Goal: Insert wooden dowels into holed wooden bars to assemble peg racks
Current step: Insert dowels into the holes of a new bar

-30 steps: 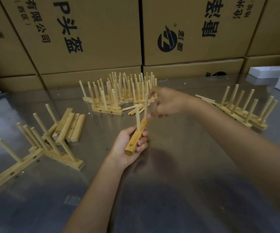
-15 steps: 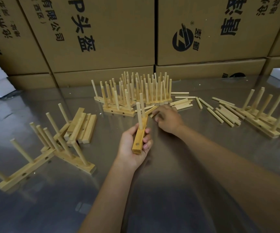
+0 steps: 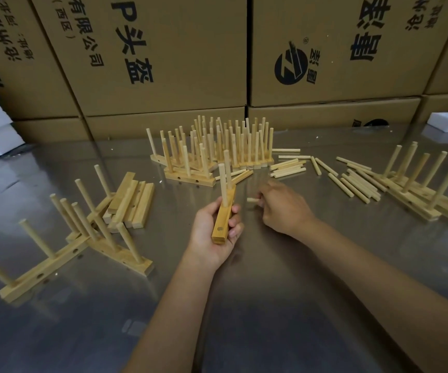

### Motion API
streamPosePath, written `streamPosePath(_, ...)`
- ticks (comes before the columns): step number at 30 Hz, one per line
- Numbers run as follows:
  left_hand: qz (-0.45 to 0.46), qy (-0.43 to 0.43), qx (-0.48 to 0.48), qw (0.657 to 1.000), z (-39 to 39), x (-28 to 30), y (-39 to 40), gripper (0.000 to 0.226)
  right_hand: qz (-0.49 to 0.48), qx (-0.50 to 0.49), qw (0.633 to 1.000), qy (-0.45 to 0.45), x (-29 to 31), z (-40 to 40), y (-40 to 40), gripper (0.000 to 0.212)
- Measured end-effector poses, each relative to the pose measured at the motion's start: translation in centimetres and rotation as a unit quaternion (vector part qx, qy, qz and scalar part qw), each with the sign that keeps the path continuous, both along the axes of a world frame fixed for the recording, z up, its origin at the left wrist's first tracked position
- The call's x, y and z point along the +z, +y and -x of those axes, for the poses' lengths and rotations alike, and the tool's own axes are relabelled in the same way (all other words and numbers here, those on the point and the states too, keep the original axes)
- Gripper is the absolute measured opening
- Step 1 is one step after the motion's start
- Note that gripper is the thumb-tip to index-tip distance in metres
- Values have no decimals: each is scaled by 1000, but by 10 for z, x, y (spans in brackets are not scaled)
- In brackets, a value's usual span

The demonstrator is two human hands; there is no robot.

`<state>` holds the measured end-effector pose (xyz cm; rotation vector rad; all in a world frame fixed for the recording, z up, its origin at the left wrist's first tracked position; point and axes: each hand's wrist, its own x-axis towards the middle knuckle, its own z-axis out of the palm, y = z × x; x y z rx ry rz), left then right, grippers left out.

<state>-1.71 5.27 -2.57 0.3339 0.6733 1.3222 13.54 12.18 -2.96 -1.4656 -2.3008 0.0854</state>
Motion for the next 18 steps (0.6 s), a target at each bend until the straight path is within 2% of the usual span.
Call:
streamPosePath(1,1,0,2,1000,0,0,0,23,2,-9,999,33,3,-5,-10,10)
streamPosePath(3,0,1,6,1000,-1,0,0,22,4,-13,985,171,13,-12,-32,10)
streamPosePath(5,-2,7,12,1000,-3,-1,0,23,-2,38,950,310,28,-12,-58,8)
streamPosePath(7,-5,22,17,1000,-5,-2,0,24,8,128,917,378,44,-5,-80,8)
streamPosePath(10,-29,39,13,999,-8,-1,-1,35,60,214,891,397,55,10,-97,13)
streamPosePath(15,-69,32,4,997,-7,-4,-5,63,60,215,923,315,48,24,-102,17)
streamPosePath(18,-58,42,11,997,-6,-7,-3,56,53,206,924,319,47,26,-102,19)
